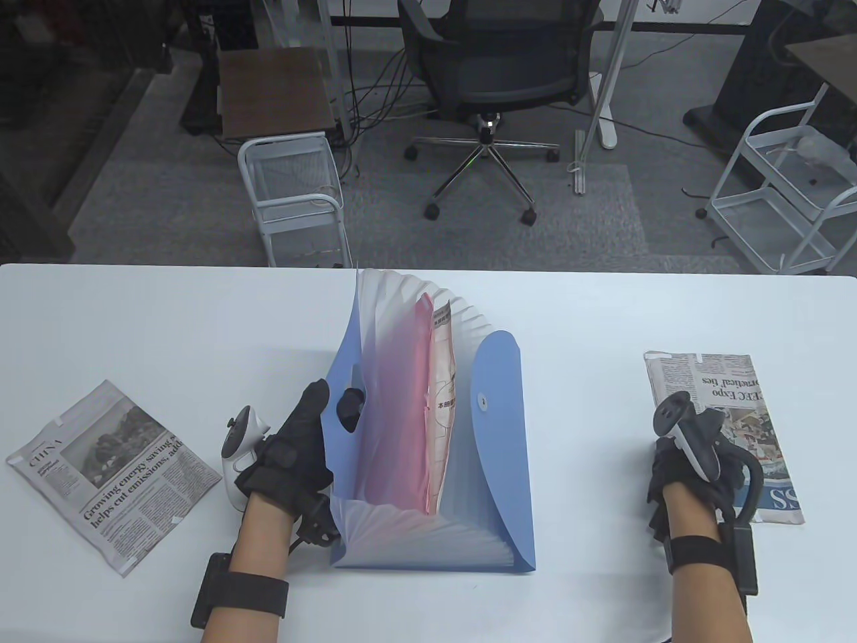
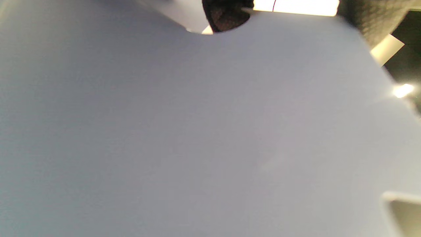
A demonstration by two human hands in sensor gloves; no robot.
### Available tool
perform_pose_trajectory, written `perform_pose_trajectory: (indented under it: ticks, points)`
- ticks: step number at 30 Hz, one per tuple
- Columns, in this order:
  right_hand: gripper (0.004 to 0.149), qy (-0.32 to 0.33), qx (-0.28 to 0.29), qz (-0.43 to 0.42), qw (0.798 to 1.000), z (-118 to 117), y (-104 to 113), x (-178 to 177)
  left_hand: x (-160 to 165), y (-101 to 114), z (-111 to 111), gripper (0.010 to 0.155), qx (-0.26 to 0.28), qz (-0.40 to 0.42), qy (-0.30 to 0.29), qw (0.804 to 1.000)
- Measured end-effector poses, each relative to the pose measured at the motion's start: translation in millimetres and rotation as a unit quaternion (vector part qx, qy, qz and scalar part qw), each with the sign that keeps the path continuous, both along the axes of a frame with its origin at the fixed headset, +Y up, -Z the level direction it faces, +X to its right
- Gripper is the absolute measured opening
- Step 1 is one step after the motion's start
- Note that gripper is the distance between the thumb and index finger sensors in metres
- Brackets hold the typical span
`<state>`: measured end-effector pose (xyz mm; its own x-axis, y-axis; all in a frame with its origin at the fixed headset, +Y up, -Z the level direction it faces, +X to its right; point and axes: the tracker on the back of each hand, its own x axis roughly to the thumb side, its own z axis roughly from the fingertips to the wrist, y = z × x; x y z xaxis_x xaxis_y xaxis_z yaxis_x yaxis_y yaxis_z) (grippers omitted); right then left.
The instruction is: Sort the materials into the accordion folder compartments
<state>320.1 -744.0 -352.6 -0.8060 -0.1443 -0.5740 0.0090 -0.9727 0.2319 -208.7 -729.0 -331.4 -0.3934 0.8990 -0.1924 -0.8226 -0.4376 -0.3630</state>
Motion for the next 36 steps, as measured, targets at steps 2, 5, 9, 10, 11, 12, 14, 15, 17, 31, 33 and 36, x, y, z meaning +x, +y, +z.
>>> perform_pose_trajectory:
  ticks: [2,5,9,10,11,12,14,15,17,31,33,36]
  points:
    - [0.053,0.010,-0.011,0.029,0.999,-1.2,-0.8,-5.6,0.0,-0.1,0.0,0.074,0.000,0.000,0.000,1.000]
    - [0.046,0.030,-0.025,0.083,0.996,-1.7,-3.0,-14.9,0.1,-0.2,0.0,0.074,0.000,0.001,0.000,1.000]
    - [0.043,0.030,-0.017,0.109,0.993,-0.3,-1.0,-16.4,0.2,-0.3,0.1,0.074,-0.001,0.001,0.000,1.000]
    - [0.042,0.030,-0.017,0.111,0.993,-0.2,0.1,-15.8,0.2,-0.3,0.1,0.074,-0.001,0.002,0.001,1.000]
    - [0.042,0.032,-0.022,0.108,0.993,0.0,1.0,-14.9,0.2,-0.2,0.1,0.074,-0.001,0.001,0.001,1.000]
    - [0.043,0.029,-0.019,0.111,0.993,1.2,2.3,-13.5,0.0,-0.4,-0.1,0.074,0.000,0.001,0.001,1.000]
    - [0.043,0.028,-0.025,0.103,0.994,3.0,4.5,-10.4,0.1,-0.3,0.1,0.074,-0.001,0.002,0.001,1.000]
    - [0.044,0.026,-0.027,0.092,0.995,4.4,6.9,-9.1,0.1,-0.3,0.1,0.074,-0.001,0.002,0.001,1.000]
    - [0.045,0.024,-0.018,0.078,0.996,5.6,10.8,-8.4,0.1,-0.3,0.1,0.074,0.000,0.001,0.001,1.000]
    - [0.047,0.041,0.145,-0.236,0.960,7.2,123.4,-16.5,-0.4,-0.2,0.1,0.074,-0.001,0.002,0.001,1.000]
    - [0.048,0.055,0.171,-0.319,0.931,9.2,141.9,-18.9,-0.4,-0.1,0.1,0.074,0.000,0.002,0.001,1.000]
    - [0.048,0.080,0.191,-0.440,0.874,14.4,166.8,-26.2,-0.3,-0.2,0.0,0.074,-0.001,0.004,0.000,1.000]
